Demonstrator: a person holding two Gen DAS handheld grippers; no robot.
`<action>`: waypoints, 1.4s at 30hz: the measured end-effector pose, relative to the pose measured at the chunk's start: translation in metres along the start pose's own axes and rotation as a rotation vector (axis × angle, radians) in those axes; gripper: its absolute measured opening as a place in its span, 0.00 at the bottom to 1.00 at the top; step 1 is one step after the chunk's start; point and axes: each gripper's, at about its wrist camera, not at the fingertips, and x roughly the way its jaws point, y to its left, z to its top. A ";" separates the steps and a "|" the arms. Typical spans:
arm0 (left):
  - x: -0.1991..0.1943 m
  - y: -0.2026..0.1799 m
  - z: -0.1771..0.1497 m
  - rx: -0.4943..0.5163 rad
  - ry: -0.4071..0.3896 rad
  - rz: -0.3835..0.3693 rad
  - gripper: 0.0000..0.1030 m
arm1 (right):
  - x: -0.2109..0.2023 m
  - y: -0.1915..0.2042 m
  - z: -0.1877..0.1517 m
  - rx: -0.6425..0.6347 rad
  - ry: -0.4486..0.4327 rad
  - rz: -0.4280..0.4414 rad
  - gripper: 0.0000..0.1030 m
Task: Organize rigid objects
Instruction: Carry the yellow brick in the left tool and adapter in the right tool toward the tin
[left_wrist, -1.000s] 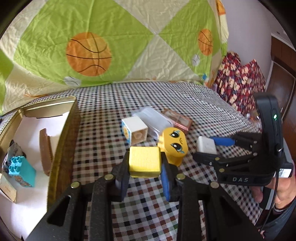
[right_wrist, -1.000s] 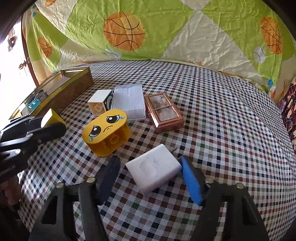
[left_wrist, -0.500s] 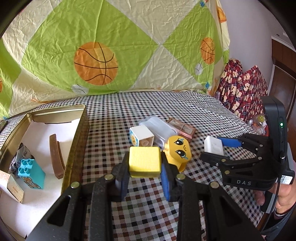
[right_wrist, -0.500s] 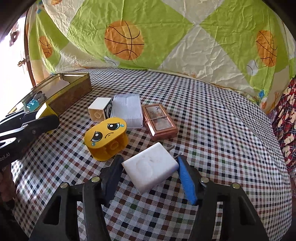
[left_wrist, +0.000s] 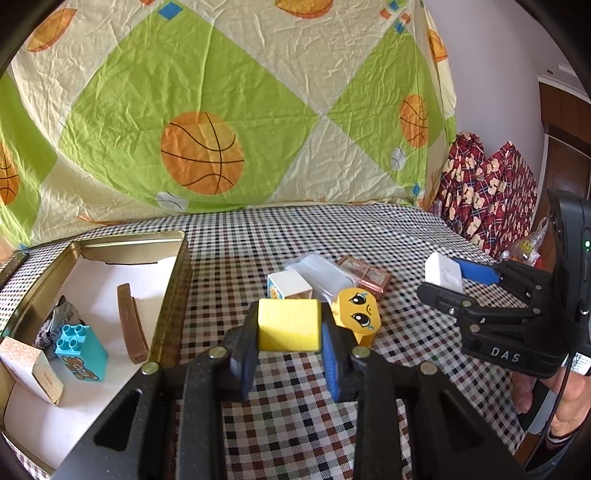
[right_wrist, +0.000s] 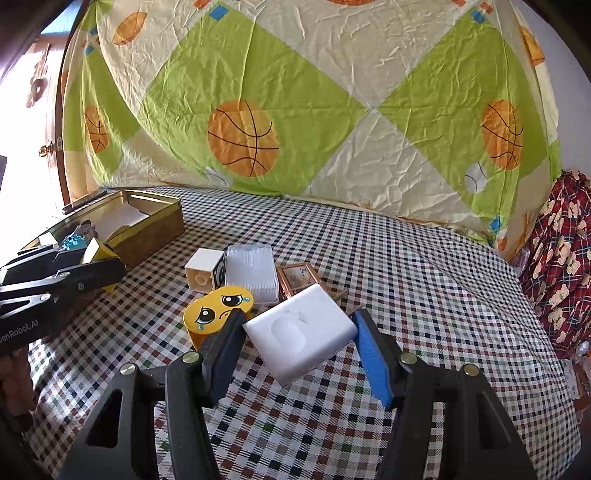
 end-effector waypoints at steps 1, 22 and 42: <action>-0.002 0.000 0.000 0.001 -0.009 0.005 0.28 | -0.002 0.000 0.000 0.005 -0.015 -0.002 0.60; -0.022 -0.006 -0.002 0.026 -0.113 0.055 0.28 | -0.027 -0.004 0.000 0.120 -0.193 -0.016 0.60; -0.036 -0.008 -0.005 0.029 -0.189 0.081 0.28 | -0.047 0.005 0.000 0.128 -0.309 -0.040 0.60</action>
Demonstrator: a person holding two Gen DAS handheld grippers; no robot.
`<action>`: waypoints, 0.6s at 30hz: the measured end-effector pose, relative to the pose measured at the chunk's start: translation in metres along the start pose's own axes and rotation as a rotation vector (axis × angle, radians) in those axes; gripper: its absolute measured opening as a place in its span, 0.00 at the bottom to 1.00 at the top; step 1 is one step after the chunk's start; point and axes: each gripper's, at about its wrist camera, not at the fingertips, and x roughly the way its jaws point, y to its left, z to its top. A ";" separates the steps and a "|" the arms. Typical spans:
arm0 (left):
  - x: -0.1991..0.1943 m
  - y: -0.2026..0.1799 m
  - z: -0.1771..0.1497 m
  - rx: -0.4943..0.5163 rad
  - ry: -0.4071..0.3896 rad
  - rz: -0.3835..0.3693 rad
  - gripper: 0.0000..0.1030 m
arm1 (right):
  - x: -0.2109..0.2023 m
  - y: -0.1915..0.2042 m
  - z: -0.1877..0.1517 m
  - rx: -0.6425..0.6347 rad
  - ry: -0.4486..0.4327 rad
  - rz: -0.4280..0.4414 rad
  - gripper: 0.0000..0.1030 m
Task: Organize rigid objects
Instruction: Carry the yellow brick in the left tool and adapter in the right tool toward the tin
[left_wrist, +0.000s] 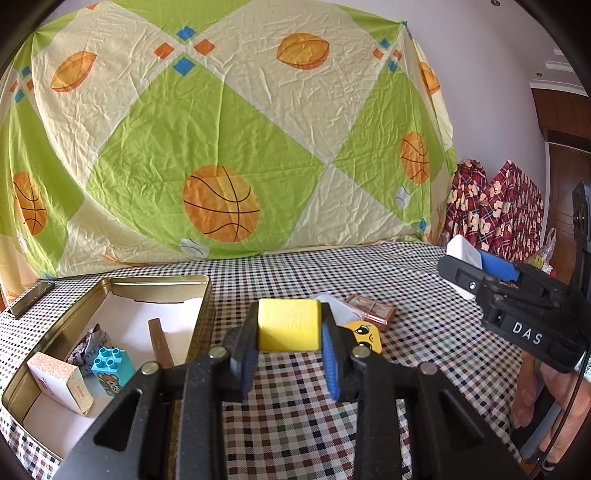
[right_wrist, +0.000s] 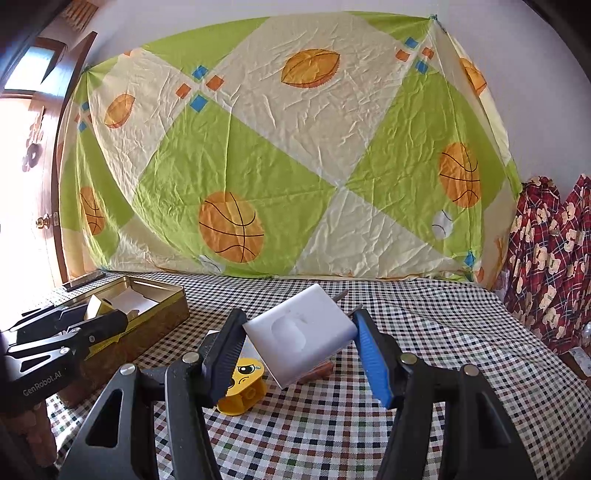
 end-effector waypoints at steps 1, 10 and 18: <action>-0.001 0.000 0.000 -0.001 -0.004 0.003 0.28 | -0.002 0.001 0.000 0.000 -0.009 -0.002 0.60; -0.009 0.000 0.000 -0.004 -0.045 0.020 0.28 | -0.008 0.004 0.002 0.015 -0.055 -0.001 0.60; -0.018 0.000 -0.001 -0.006 -0.084 0.030 0.28 | -0.012 0.009 0.002 0.029 -0.079 0.007 0.60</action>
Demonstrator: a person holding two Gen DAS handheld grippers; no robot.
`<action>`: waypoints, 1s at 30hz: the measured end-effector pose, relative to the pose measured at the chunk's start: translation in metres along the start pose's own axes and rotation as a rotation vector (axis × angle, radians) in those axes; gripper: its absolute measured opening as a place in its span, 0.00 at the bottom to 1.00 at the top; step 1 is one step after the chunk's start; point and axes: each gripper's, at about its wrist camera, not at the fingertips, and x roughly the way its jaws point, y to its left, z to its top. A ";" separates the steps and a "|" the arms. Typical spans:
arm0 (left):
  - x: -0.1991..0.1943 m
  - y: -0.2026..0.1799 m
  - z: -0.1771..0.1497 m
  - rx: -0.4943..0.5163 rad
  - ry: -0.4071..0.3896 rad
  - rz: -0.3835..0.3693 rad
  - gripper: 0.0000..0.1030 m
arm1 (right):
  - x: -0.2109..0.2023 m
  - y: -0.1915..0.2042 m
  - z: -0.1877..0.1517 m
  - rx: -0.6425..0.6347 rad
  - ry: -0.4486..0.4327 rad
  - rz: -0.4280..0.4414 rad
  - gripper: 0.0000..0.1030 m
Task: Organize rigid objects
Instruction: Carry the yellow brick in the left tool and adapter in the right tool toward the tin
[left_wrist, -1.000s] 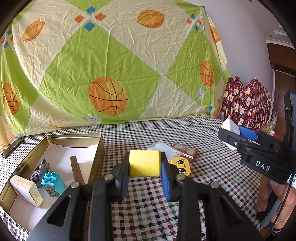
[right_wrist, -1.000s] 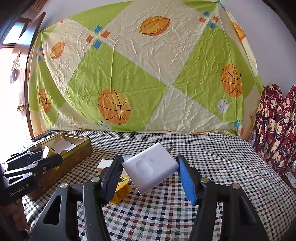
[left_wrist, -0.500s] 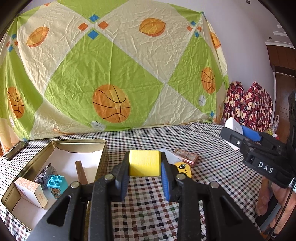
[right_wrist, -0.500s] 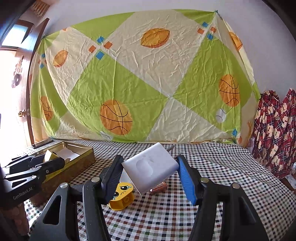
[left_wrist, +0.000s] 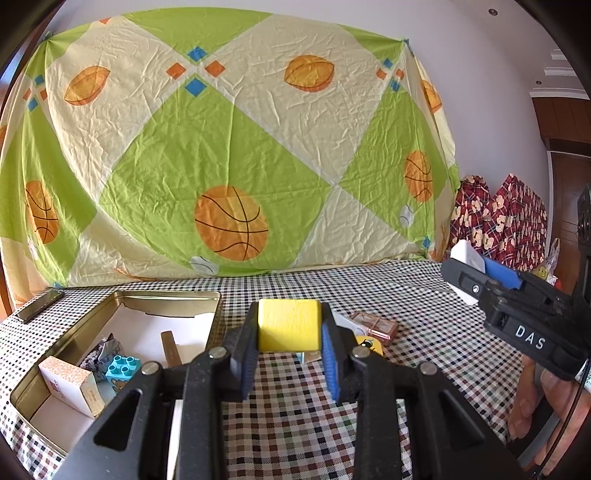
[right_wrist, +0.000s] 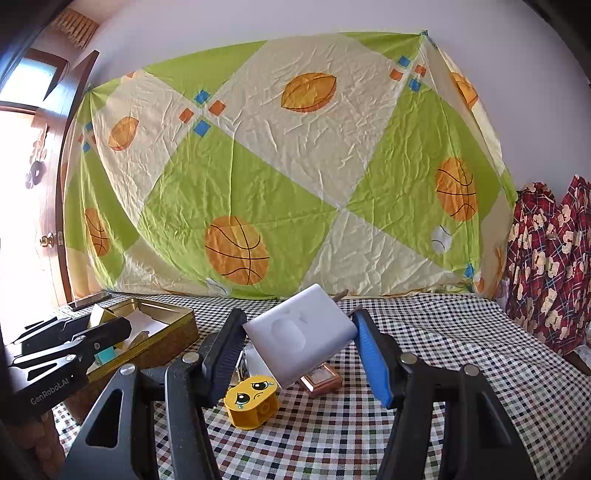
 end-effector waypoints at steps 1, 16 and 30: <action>-0.001 0.000 0.000 0.001 -0.006 0.002 0.28 | 0.000 0.001 0.000 0.001 -0.002 0.002 0.60; -0.012 0.001 0.001 0.010 -0.045 0.013 0.28 | 0.001 0.019 0.000 -0.003 -0.021 0.041 0.60; -0.019 0.016 0.001 -0.010 -0.052 0.025 0.28 | 0.000 0.039 -0.001 -0.020 -0.024 0.080 0.60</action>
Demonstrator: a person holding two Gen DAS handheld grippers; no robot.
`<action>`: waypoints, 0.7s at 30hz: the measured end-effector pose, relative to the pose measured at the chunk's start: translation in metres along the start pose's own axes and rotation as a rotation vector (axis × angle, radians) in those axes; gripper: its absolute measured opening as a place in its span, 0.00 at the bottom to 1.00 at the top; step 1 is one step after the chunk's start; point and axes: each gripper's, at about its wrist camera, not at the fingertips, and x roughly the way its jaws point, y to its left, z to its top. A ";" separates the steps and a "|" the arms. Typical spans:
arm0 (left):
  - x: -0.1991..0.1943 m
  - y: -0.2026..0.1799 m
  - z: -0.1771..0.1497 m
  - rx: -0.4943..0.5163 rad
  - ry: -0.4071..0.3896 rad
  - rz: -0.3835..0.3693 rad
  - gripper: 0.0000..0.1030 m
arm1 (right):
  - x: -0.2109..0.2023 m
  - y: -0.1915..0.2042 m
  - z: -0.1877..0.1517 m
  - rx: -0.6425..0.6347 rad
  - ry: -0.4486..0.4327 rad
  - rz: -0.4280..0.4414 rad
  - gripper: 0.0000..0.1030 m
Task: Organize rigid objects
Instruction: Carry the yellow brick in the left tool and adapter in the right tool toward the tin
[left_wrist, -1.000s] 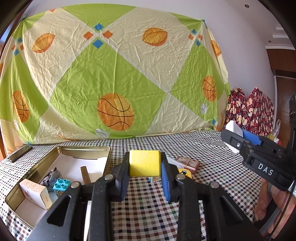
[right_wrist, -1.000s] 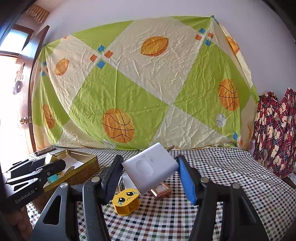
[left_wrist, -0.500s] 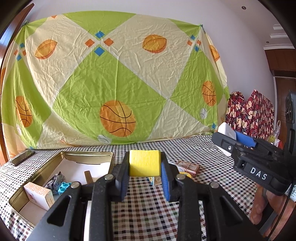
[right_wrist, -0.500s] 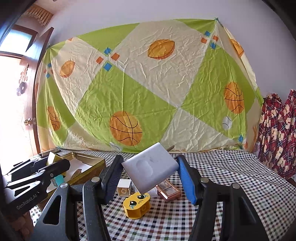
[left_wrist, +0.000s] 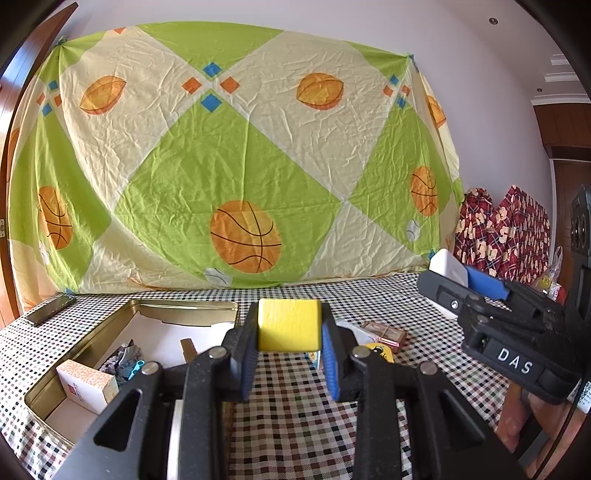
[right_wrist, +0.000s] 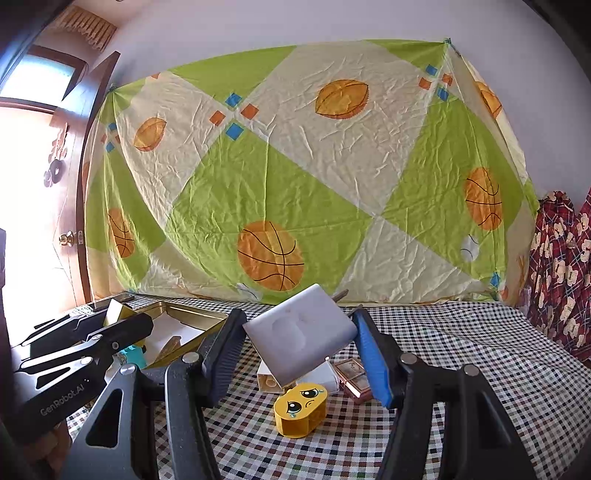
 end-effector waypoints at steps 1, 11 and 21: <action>0.000 0.002 0.000 -0.002 0.000 0.002 0.28 | 0.000 0.002 0.000 -0.002 0.001 0.003 0.60; -0.004 0.015 -0.001 -0.020 -0.003 0.019 0.28 | 0.003 0.018 0.000 -0.017 0.001 0.036 0.60; -0.007 0.026 -0.002 -0.024 -0.006 0.040 0.28 | 0.002 0.029 -0.001 -0.023 -0.006 0.061 0.60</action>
